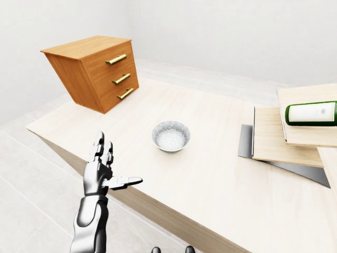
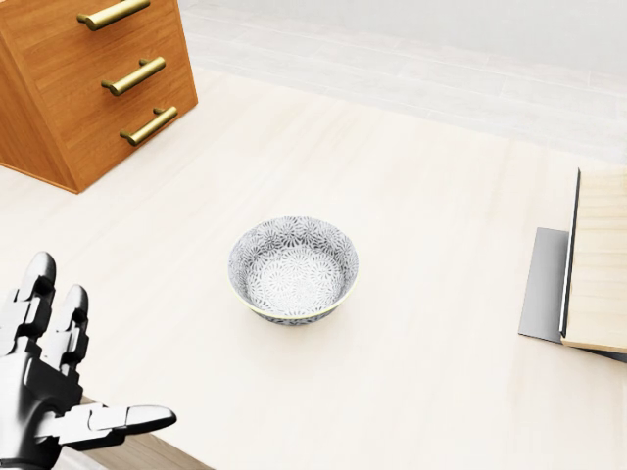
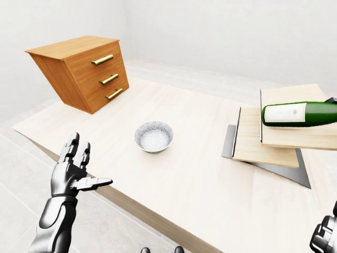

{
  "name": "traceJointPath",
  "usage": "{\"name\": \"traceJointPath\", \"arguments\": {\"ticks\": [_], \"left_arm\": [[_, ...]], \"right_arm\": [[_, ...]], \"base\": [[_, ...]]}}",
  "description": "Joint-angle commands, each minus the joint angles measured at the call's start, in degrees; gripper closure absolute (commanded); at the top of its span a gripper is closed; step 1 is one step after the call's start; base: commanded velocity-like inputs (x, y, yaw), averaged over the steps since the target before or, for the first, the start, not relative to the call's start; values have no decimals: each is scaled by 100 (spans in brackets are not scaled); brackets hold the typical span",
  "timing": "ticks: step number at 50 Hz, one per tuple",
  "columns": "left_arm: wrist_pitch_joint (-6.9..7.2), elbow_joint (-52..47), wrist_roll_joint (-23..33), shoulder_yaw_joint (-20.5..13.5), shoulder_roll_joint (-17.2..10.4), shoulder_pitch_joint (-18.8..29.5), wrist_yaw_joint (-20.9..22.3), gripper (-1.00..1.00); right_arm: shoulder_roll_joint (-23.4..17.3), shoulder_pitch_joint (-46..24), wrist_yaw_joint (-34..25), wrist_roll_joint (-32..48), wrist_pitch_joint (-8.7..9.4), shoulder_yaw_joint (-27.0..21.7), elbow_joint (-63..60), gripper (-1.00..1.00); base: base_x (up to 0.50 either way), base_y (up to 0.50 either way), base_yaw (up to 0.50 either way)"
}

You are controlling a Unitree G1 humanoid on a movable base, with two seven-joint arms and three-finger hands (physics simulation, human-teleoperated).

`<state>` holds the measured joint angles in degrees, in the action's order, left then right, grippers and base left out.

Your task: Put the wine bottle on the wine rack.

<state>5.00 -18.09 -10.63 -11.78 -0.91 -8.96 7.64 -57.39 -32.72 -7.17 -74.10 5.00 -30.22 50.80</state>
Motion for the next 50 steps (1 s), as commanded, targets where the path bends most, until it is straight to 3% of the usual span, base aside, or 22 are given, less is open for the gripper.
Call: {"name": "traceJointPath", "arguments": {"ticks": [1, 30, 50], "left_arm": [[0, 89, 79, 102, 37, -44, 2, -100], [0, -33, 110, 167, 12, 12, -68, -100], [0, -18, 103, 163, 3, 29, -78, -100]], "right_arm": [[19, -181, -427, -28, 0, 88, 567, 100], [63, -932, -670, 815, 0, 471, 1940, 100], [310, -1282, 83, 1349, 0, 365, 2524, 100]], "base": [[0, 0, 0], [0, 0, 0], [0, 0, 0]]}}
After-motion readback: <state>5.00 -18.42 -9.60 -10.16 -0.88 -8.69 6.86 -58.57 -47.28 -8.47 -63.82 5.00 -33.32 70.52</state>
